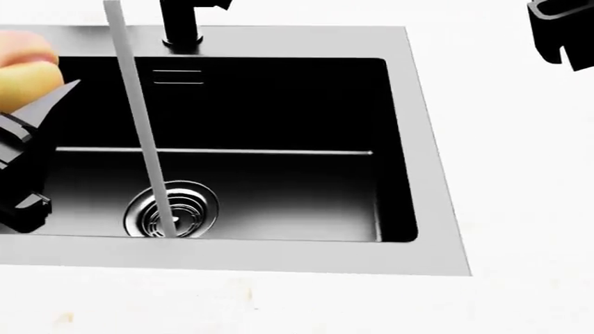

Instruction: Pick the cucumbers and broccolis from the sink and place them in one bowl. Place the apricot in the other bowl. Then turn off the sink faucet.

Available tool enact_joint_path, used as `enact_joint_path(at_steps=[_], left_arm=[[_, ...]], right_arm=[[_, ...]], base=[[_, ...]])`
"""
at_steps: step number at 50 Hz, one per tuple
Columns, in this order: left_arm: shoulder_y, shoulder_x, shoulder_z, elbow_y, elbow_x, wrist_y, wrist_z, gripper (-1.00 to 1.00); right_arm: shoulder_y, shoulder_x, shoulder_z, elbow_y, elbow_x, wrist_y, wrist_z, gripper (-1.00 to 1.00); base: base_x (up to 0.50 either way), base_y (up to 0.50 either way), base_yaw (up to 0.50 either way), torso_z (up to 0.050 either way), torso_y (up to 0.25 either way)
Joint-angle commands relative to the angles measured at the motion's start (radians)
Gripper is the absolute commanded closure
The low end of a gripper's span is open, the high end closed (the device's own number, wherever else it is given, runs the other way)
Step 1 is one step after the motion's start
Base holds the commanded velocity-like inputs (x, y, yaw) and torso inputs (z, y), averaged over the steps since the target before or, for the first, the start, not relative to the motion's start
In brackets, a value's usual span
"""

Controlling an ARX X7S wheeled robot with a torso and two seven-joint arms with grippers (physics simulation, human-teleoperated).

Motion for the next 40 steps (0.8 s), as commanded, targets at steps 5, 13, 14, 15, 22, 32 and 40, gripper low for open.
enact_joint_path(at_steps=[5,13,14,15,22,32,40], left_arm=[[-0.020,0.026,-0.021,-0.005,-0.011,0.020,0.017,1.00],[-0.037,0.030,-0.020,-0.008,-0.021,0.016,0.013,1.00],[-0.040,0.030,-0.019,-0.007,-0.024,0.015,0.011,1.00],[-0.041,0.030,-0.019,-0.006,-0.025,0.015,0.010,1.00],[-0.061,0.042,-0.013,-0.009,-0.036,0.011,0.001,1.00],[-0.067,0.042,-0.012,-0.011,-0.040,0.009,0.001,1.00],[-0.078,0.043,-0.010,-0.009,-0.051,0.010,-0.007,1.00]], right_arm=[[0.018,-0.026,0.017,0.008,-0.007,-0.004,-0.015,-1.00],[0.023,-0.036,0.014,0.014,-0.010,-0.002,-0.017,-1.00],[0.026,-0.036,0.013,0.015,-0.007,-0.002,-0.016,-1.00],[0.027,-0.036,0.013,0.015,-0.006,-0.001,-0.015,-1.00],[0.025,-0.033,0.015,0.010,-0.001,-0.006,-0.013,-1.00],[0.034,-0.039,0.016,0.016,-0.003,-0.001,-0.012,-1.00],[0.045,-0.039,0.018,0.020,0.003,0.003,-0.005,-1.00]], base=[[0.00,-0.50,0.00,0.000,0.000],[0.00,-0.50,0.00,0.000,0.000],[0.00,-0.50,0.00,0.000,0.000],[0.00,-0.50,0.00,0.000,0.000],[0.00,-0.50,0.00,0.000,0.000],[0.00,-0.50,0.00,0.000,0.000],[-0.01,-0.50,0.00,0.000,0.000]])
